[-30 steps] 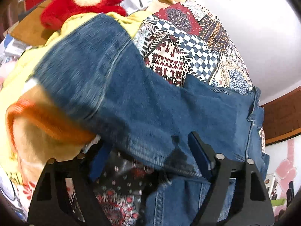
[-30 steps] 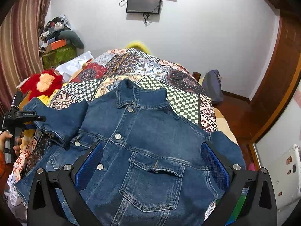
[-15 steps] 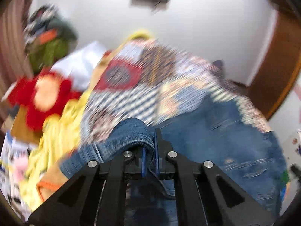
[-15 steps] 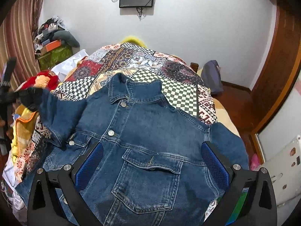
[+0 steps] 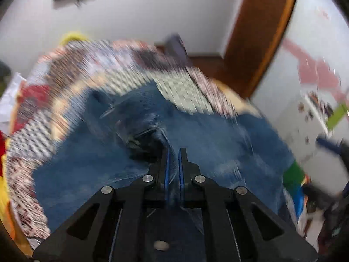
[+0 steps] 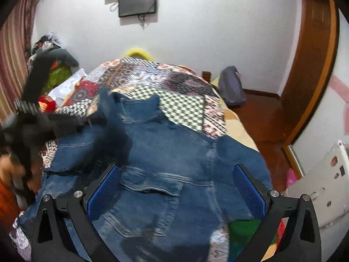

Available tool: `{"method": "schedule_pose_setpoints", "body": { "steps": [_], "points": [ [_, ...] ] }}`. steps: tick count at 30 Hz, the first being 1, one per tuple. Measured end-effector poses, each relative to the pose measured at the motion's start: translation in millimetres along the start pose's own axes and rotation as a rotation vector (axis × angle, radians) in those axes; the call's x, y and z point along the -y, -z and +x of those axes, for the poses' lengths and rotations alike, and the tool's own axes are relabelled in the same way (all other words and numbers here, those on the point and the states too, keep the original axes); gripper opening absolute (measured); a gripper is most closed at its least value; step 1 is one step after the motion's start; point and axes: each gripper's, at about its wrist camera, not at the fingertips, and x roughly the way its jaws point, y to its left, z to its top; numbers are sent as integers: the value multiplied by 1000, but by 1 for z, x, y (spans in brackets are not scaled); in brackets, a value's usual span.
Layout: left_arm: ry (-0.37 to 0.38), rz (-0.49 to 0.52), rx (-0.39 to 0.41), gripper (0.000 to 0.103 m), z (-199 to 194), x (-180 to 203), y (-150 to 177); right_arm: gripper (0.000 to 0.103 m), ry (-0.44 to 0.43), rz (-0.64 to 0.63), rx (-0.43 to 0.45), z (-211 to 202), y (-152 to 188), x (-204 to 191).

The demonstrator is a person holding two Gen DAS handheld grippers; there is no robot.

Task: Fold large clothes

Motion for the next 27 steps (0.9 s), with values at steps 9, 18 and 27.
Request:
{"method": "schedule_pose_setpoints", "body": {
  "steps": [9,18,27],
  "points": [
    [81,29,-235,20,42,30,46,103,7,17,-62,15,7,20],
    [-94,-53,12,77,-55,-45,48,103,-99,-57,-119,50,-13,-9],
    [-336,-236,19,88,-76,-162,89,103,-263,22,-328,139,-39,-27]
  ]
}}
